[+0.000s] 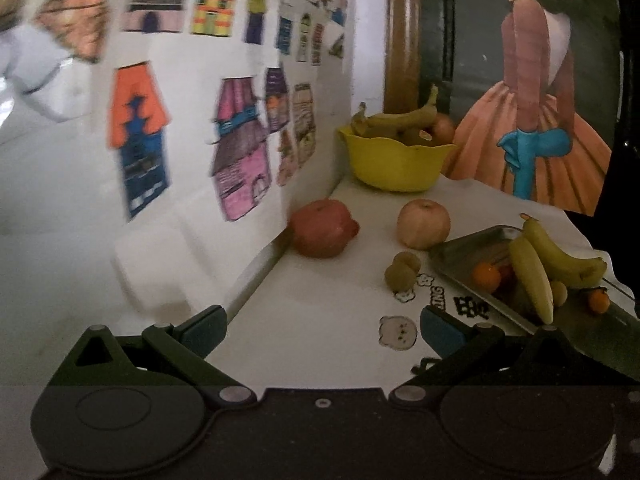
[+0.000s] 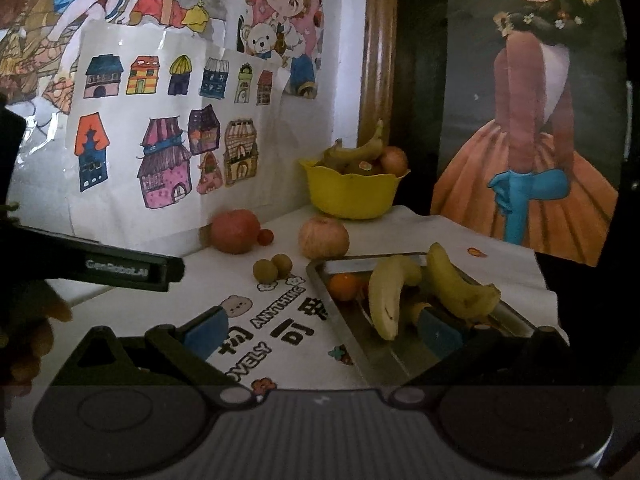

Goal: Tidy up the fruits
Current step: 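Withdraw both grippers from the tray toward the remaining fruit, then move the left gripper to the brown kiwis while the right gripper moves to the red apple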

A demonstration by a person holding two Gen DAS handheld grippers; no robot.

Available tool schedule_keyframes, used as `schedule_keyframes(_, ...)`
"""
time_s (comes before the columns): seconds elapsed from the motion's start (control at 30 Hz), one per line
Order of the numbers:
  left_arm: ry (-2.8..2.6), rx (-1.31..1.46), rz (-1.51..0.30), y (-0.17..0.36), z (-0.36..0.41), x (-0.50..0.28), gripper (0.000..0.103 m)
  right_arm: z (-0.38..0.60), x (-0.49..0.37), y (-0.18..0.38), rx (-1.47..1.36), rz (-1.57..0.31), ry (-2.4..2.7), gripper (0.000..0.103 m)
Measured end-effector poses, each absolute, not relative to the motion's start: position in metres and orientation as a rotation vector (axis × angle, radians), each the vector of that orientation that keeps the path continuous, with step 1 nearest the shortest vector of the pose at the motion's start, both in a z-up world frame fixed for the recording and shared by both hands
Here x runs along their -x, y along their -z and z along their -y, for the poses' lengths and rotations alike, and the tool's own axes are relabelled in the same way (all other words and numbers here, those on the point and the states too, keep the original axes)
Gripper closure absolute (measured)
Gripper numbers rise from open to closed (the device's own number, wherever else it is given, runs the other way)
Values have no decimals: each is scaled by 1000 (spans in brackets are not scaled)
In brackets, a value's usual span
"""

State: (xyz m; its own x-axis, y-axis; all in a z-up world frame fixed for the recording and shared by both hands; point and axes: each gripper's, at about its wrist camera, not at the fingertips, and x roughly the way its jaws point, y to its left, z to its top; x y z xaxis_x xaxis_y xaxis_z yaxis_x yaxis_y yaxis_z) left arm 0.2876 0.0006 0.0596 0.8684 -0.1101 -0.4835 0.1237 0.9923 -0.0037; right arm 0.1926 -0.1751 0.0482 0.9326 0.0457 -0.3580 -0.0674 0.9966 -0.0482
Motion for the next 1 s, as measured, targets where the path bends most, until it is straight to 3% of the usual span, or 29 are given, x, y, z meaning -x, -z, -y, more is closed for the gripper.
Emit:
schedule_keyframes(0.5,329,-150,-546,-34,45,-372,1,239,-286,-77,-117,-503,-235,0)
schedule_keyframes(1.0,359,-25,-575,-20,35,-419,4,224,-426,-71,-117,-608,-305,0)
